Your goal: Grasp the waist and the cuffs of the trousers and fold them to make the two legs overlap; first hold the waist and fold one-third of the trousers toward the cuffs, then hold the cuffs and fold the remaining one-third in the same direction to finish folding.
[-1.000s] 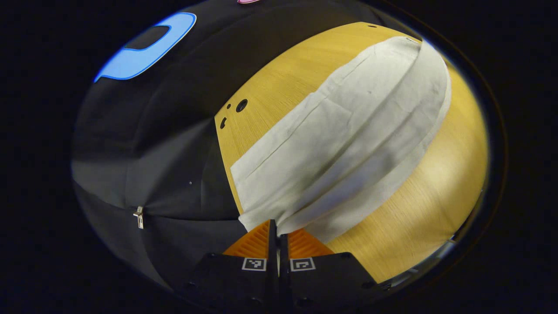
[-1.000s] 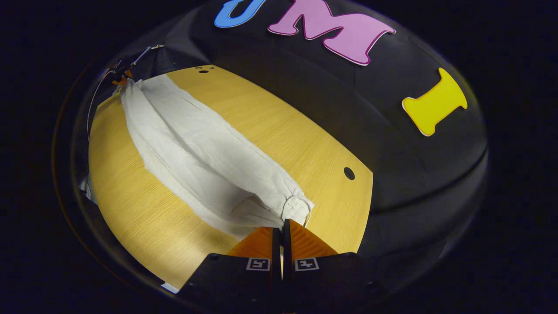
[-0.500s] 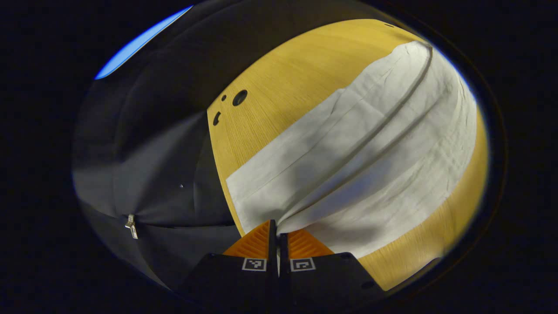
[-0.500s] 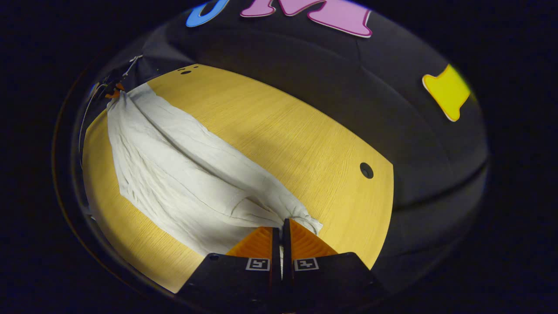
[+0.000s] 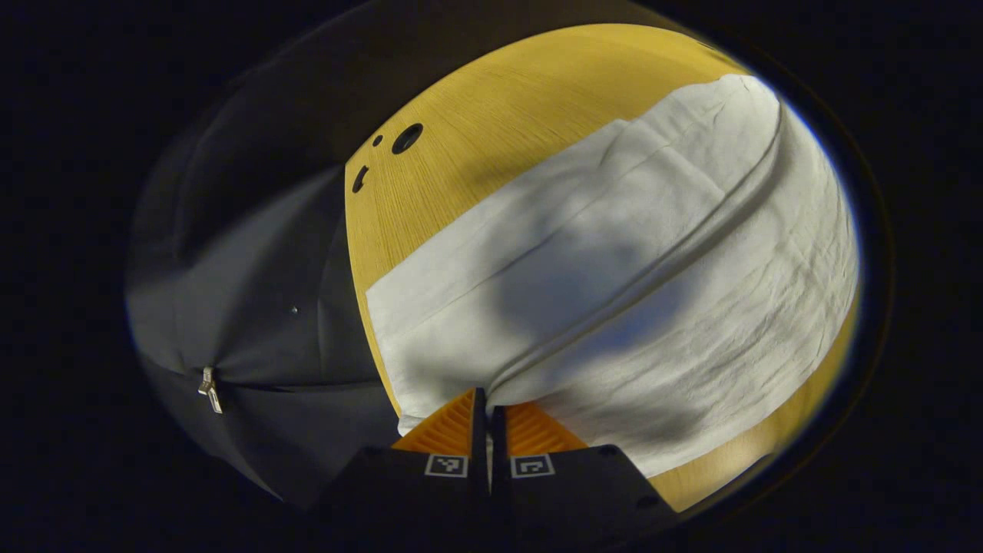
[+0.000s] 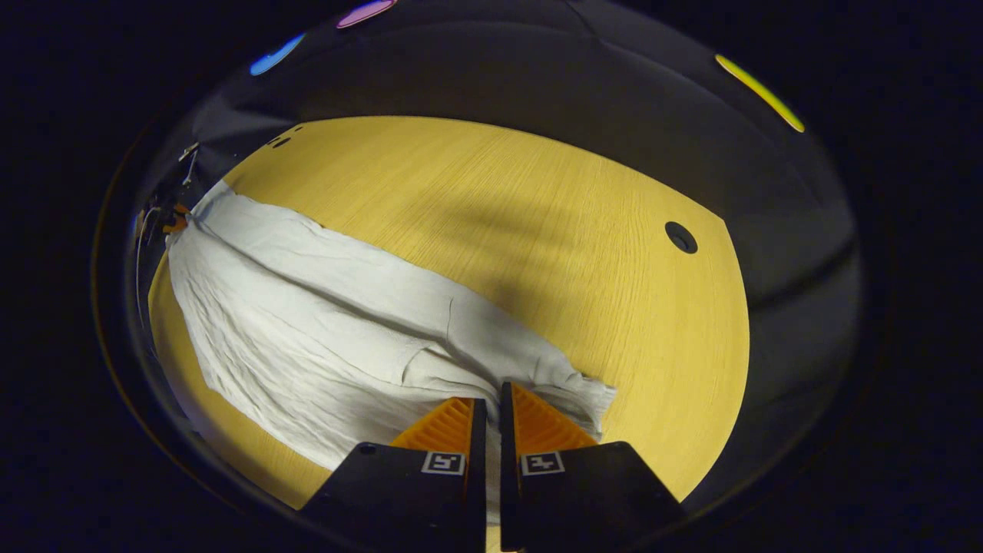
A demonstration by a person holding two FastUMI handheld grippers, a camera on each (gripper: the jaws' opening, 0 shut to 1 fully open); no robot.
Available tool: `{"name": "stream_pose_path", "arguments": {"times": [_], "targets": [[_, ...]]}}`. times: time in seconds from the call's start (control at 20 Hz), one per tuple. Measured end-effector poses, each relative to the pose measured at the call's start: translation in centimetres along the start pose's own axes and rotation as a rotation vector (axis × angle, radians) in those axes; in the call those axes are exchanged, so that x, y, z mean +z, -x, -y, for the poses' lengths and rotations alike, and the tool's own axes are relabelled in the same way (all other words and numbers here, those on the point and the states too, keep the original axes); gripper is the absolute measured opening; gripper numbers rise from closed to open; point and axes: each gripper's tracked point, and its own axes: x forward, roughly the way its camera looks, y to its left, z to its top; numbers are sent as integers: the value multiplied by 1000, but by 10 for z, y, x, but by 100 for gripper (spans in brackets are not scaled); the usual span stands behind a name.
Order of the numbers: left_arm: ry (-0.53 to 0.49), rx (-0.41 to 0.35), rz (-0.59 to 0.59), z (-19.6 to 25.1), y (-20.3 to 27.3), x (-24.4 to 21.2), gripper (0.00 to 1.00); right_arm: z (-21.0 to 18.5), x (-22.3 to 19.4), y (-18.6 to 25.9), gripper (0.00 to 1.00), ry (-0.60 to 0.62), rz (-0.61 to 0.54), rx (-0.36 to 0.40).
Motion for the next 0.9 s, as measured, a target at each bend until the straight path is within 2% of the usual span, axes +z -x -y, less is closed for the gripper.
{"name": "stream_pose_path", "arguments": {"times": [0.05,0.1,0.15,0.2,0.25,0.3,0.35,0.4,0.5,0.7,0.8,0.9], "targets": [[-4,-3,-1,0,0,-3,6,1,3,4,13,-20,13,5],[-13,18,-3,-7,2,-6,10,1,8,8,21,-46,36,15],[-11,24,4,-13,4,-8,29,0,14,13,27,-75,64,30],[3,33,16,-20,7,-10,48,-1,21,20,46,-103,96,38],[22,36,30,-23,13,-12,67,4,26,28,56,-128,133,38],[40,47,43,-26,19,-18,86,9,33,38,75,-151,172,22],[63,57,59,-29,25,-23,91,19,40,53,79,-176,224,-8],[91,65,85,-31,33,-26,95,26,47,64,89,-212,280,-27],[141,88,145,-37,51,-30,96,33,50,84,86,-297,328,-52],[255,141,218,-46,77,-45,96,33,8,112,87,-486,306,-115],[332,120,289,-37,89,-44,96,25,-18,119,87,-620,283,-143],[426,88,334,-21,103,-50,96,10,-44,120,87,-736,269,-130]]}}
